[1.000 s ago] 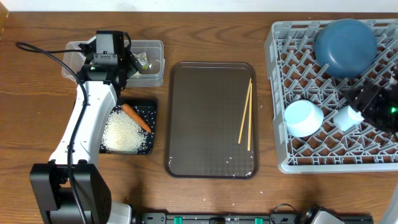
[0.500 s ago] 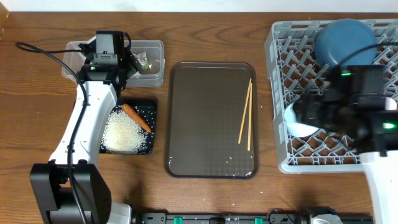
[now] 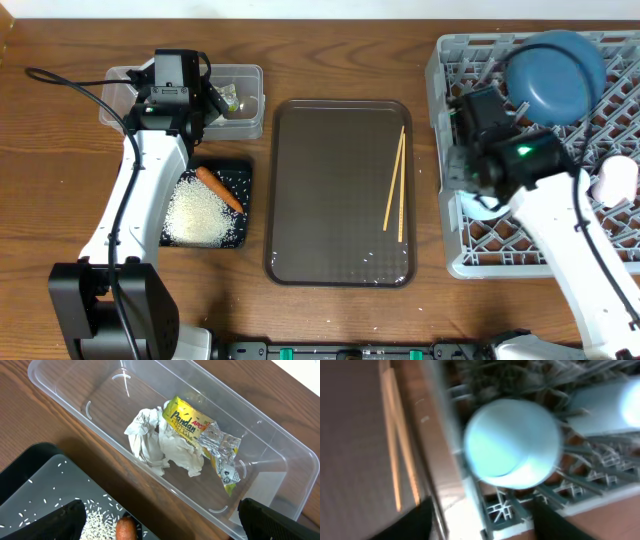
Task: Sort waste into correct bins and load items into the dishwasher rack
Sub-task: 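Release the bowl and lift the right gripper out of the rack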
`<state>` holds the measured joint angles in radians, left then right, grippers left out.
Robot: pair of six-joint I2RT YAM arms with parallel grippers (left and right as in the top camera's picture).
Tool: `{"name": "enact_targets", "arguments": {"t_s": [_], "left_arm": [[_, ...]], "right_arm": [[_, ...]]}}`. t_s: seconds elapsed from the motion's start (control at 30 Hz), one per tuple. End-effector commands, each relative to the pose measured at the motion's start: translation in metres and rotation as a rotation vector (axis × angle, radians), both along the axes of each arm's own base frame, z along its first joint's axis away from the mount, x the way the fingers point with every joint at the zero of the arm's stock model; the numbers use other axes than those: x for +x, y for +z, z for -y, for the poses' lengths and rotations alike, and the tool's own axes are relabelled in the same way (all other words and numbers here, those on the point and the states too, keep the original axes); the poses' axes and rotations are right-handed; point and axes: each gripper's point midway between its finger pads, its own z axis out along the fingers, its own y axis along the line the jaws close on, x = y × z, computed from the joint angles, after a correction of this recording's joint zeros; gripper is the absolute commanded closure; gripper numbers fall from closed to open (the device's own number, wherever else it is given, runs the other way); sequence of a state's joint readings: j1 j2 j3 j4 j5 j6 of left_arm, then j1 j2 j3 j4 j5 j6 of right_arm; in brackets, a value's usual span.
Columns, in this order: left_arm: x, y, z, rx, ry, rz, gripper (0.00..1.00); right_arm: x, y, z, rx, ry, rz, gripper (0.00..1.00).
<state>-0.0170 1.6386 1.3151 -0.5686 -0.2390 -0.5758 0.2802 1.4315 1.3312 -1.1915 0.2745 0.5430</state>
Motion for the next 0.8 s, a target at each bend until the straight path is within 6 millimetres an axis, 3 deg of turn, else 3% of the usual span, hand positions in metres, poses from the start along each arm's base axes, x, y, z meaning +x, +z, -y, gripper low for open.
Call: {"name": "enact_targets", "arguments": {"t_s": [0.0, 0.03, 0.17, 0.47, 0.67, 0.77], "left_arm": [[0.000, -0.004, -0.001, 0.008, -0.002, -0.011, 0.01], [0.000, -0.004, -0.001, 0.008, -0.002, -0.011, 0.01], [0.000, -0.004, -0.001, 0.008, -0.002, -0.011, 0.01], [0.000, -0.004, -0.001, 0.008, -0.002, -0.011, 0.01], [0.000, -0.004, -0.001, 0.008, -0.002, -0.011, 0.01], [0.000, -0.004, -0.001, 0.008, -0.002, -0.011, 0.00]], "right_arm": [[0.002, 0.003, 0.036, -0.041, -0.126, 0.018, 0.78], [0.001, 0.002, 0.040, -0.034, -0.127, 0.010, 0.87], [-0.002, -0.012, 0.035, 0.062, -0.053, -0.062, 0.99], [0.005, -0.055, 0.019, 0.131, 0.035, -0.089, 0.99], [-0.004, -0.073, 0.021, 0.128, 0.027, -0.122, 0.99], [-0.007, -0.076, 0.032, 0.087, 0.003, -0.135, 0.99]]}}
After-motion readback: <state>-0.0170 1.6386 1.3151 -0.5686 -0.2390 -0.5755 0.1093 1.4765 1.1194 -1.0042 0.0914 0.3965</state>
